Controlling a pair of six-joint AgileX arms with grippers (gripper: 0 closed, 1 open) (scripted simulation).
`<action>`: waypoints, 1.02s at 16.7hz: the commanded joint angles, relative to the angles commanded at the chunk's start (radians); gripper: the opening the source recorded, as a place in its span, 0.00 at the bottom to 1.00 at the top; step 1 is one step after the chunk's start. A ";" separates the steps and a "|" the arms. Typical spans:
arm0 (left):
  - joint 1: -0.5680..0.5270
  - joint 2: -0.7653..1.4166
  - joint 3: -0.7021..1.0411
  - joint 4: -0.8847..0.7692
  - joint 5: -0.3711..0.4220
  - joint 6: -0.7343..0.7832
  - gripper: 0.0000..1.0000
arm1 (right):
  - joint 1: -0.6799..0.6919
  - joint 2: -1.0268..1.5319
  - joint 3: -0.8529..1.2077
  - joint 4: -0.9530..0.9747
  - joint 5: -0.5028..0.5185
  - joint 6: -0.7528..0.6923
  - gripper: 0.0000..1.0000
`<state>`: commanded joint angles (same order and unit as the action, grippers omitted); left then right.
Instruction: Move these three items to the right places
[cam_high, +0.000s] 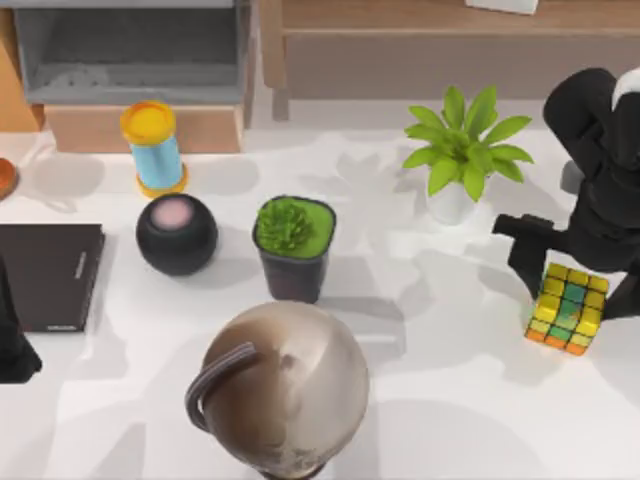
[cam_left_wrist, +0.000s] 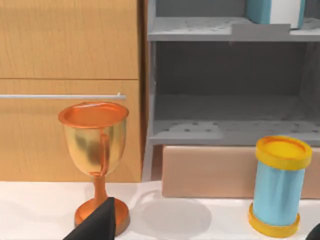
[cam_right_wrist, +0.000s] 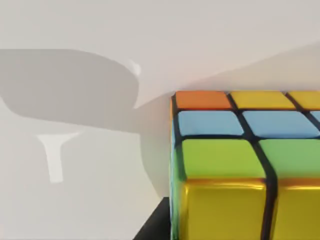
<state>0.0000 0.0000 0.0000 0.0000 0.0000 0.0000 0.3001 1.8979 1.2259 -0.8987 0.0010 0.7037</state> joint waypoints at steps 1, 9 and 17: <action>0.000 0.000 0.000 0.000 0.000 0.000 1.00 | 0.000 0.000 0.000 0.000 0.000 0.000 0.02; 0.000 0.000 0.000 0.000 0.000 0.000 1.00 | 0.000 0.000 0.000 0.000 0.000 0.000 0.00; 0.000 0.000 0.000 0.000 0.000 0.000 1.00 | -0.002 -0.031 0.053 -0.084 0.000 0.000 0.00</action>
<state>0.0000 0.0000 0.0000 0.0000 0.0000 0.0000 0.2980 1.8668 1.2790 -0.9829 0.0014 0.7040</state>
